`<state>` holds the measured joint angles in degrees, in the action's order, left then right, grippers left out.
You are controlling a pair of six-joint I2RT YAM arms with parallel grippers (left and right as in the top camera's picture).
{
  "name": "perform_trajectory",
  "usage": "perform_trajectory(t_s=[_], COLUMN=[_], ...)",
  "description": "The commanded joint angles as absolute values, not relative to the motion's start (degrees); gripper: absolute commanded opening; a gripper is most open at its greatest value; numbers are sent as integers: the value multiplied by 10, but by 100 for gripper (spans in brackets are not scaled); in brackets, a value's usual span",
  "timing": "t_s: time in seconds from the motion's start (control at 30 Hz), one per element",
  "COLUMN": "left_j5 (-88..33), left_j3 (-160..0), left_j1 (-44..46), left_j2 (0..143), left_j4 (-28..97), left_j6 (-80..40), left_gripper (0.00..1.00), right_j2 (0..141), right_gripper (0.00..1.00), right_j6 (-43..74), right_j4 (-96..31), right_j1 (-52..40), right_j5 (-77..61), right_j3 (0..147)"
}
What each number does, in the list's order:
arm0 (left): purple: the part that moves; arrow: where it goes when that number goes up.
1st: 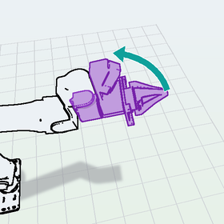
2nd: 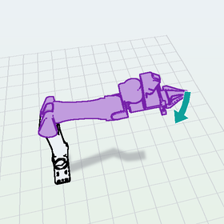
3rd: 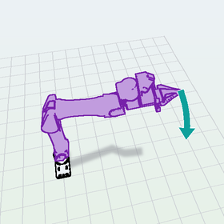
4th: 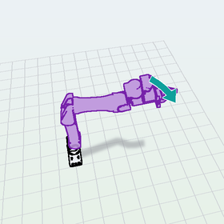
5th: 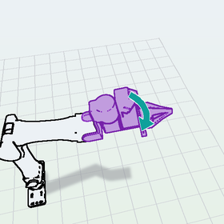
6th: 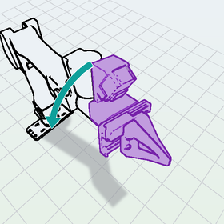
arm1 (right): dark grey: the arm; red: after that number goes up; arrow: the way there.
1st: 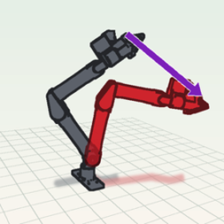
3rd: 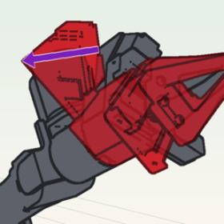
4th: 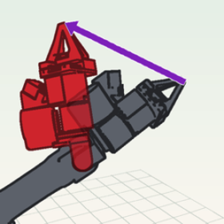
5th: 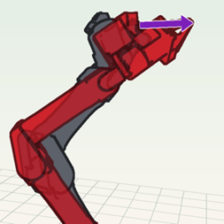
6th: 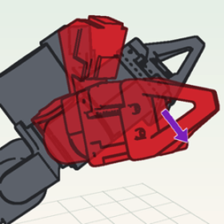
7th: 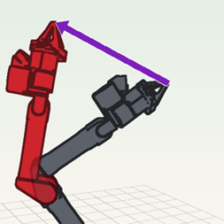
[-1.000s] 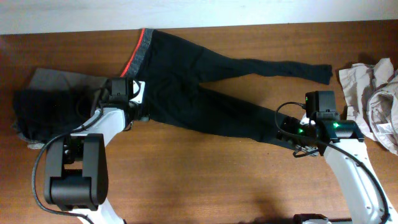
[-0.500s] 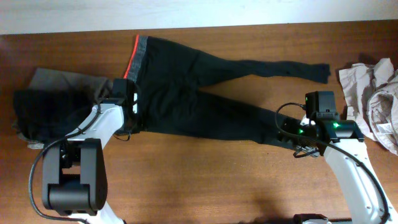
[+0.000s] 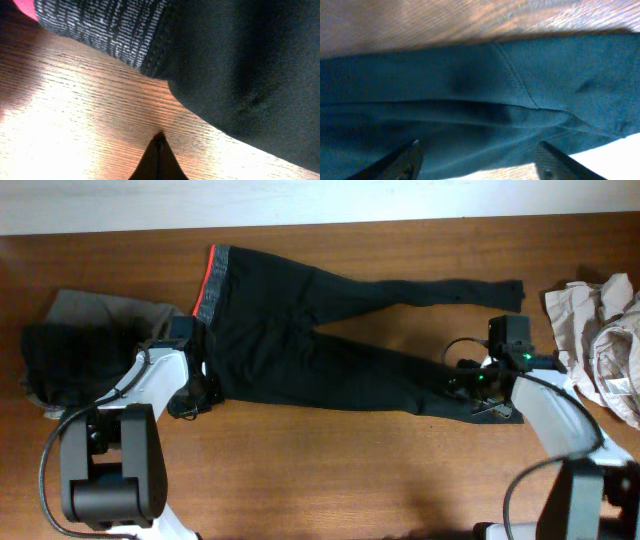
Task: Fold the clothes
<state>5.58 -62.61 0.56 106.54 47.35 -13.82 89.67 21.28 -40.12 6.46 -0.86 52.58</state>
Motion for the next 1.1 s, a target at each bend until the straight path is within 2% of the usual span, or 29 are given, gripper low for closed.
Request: perform_trajectory(t_s=[0.0, 0.03, 0.2, 0.27, 0.3, 0.33, 0.5, 0.67, 0.73, 0.83, 0.9, 0.97, 1.03, 1.07], left_j5=[80, 80, 80, 80, 80, 80, 80, 80, 80, 80, 81, 83, 85, 85], left_j3=[-591, -591, -591, -591, -591, -591, -591, -591, -591, -591, -591, -591, -591, -591], left_j1=[-3, -3, -3, -3, -3, -3, -3, -3, -3, -3, -3, -3, -3, -3], left_j2=[1097, 1097, 1097, 1097, 1097, 1097, 1097, 1097, 1097, 1097, 1097, 1097, 1097, 1097], left_j4=[472, 470, 456, 454, 455, 455, 454, 452, 452, 452, 452, 452, 452, 452], left_j6=[-147, -147, -147, -147, -147, -147, -147, -147, -147, -147, -147, -147, -147, -145], left_gripper=[0, 0, 0, 0, 0, 0, 0, 0, 0, 0, 0, 0, 0, 0], right_j2=[928, 941, 992, 1008, 1013, 1013, 1006, 997, 997, 997, 997, 997, 997, 997], right_gripper=[78, 78, 52, 29, 13, 4, 4, 4, 9, 11, 24, 29, 44, 48], right_j6=[182, 182, 182, 182, 182, 185, 191, 136, 135, 135, 135, 135, 136, 141], right_j4=[-391, -384, -349, -337, -326, -320, -328, -375, -402, -415, -414, -419, -432, -441], right_j1=[68, 68, 68, 69, 69, 71, 96, 119, 120, 120, 121, 120, 121, 121], right_j5=[38, 40, 39, 40, 46, 55, 60, -15, -19, -8, 3, 21, 50, 69], right_j3=[529, 529, 529, 529, 529, 531, 578, 661, 683, 695, 695, 695, 695, 695])
